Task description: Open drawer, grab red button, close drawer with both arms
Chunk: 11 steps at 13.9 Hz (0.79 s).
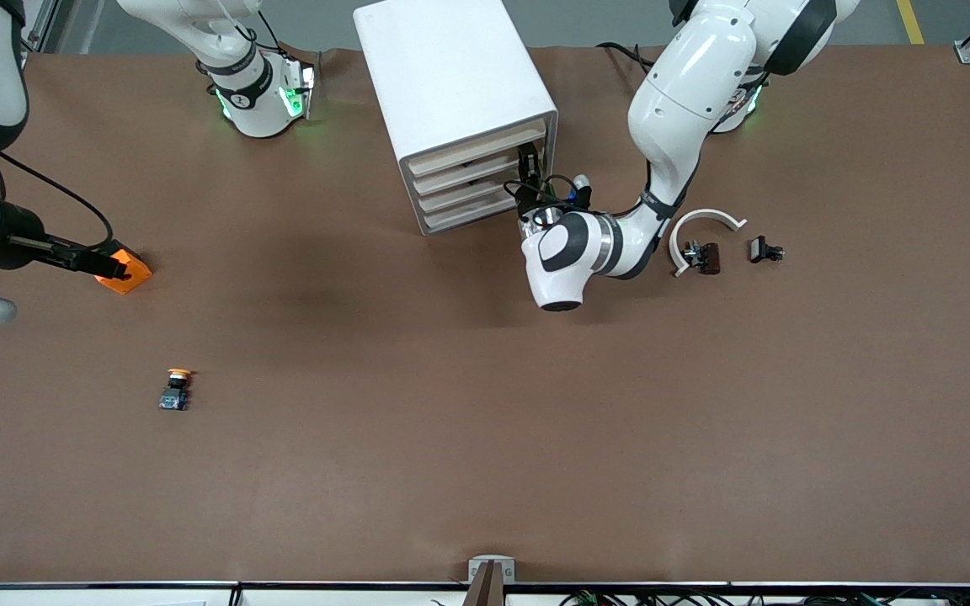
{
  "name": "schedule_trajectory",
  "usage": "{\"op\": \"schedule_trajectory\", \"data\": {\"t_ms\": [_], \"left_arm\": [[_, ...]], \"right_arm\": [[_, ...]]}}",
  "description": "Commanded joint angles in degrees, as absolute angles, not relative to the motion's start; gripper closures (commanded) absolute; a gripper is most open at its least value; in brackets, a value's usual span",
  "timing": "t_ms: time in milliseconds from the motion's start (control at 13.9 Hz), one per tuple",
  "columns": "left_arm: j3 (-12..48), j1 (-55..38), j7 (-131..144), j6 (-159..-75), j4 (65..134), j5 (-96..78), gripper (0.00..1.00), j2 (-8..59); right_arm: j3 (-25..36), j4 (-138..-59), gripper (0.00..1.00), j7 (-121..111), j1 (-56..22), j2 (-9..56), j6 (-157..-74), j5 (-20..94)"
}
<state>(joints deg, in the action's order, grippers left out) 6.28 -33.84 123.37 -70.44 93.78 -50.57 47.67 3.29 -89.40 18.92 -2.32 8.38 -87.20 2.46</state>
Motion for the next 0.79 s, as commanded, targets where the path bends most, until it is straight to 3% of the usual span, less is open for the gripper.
{"op": "schedule_trajectory", "data": {"t_ms": [0, 503, 719], "left_arm": [[5.8, -33.4, 123.2, -70.0, 93.3, -50.2, 1.0, 47.7], [5.8, -26.3, 123.1, -75.2, 89.8, -50.8, 0.94, 49.7], [5.8, -22.9, 122.6, -76.3, 87.7, -51.0, 0.92, 49.7]], "right_arm": [[3.4, -88.3, 0.0, 26.5, -5.7, 8.7, -87.3, 2.9], [3.4, -88.9, 0.0, 40.9, -12.0, 9.5, -91.0, 3.2], [3.4, -92.5, 0.0, 47.1, -14.6, 9.9, -98.3, 4.4]]}}
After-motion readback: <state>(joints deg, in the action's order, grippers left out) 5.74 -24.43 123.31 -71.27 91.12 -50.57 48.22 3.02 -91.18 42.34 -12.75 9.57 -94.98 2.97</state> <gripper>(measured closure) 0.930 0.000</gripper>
